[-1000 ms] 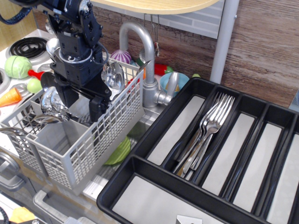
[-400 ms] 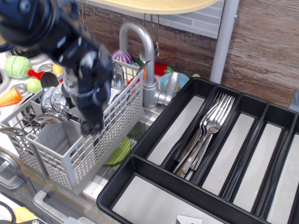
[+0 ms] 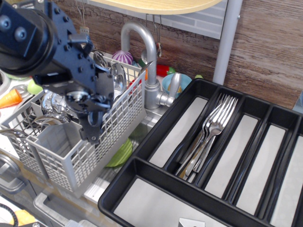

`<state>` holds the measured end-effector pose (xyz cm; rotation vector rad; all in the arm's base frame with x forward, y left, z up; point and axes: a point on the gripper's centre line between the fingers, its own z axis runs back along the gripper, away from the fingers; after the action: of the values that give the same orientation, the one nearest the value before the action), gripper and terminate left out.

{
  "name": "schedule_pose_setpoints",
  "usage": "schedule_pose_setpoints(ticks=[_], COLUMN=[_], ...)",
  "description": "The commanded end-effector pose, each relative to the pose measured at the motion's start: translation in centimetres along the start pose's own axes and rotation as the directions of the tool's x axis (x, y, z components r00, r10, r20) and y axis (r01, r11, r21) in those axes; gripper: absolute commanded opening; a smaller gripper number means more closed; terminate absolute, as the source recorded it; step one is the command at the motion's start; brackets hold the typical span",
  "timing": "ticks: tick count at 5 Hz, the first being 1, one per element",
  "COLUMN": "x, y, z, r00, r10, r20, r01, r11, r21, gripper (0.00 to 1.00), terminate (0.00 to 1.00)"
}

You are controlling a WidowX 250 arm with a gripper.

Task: Put fork from basket to tray

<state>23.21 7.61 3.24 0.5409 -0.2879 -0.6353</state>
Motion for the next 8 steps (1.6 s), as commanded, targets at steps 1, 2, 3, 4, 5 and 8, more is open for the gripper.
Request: schedule_pose_setpoints(ticks=[1,2,3,4,5,8], x=[0.6,0.8,0.6,0.3,0.3,1.1], y=[1.1,1.6,1.4,1.3,0.5,1.2], z=[-0.2,-0.6,-1.3,-2.7,-3.5,0.3], r00=[1.0,0.999,0.998,0.998,0.997,1.0], r10=[-0.029,-0.048,-0.053,-0.041,-0.018,-0.003], r20=[0.009,0.013,0.035,0.055,0.069,-0.03], r01=[0.029,0.048,0.05,0.038,0.015,0.005], r11=[0.999,0.998,0.996,0.998,0.999,0.999], r21=[0.035,0.045,0.08,0.05,0.037,0.045], gripper=[1.0,1.0,1.0,1.0,0.0,0.0], terminate=[0.0,0.0,0.0,0.0,0.0,0.0])
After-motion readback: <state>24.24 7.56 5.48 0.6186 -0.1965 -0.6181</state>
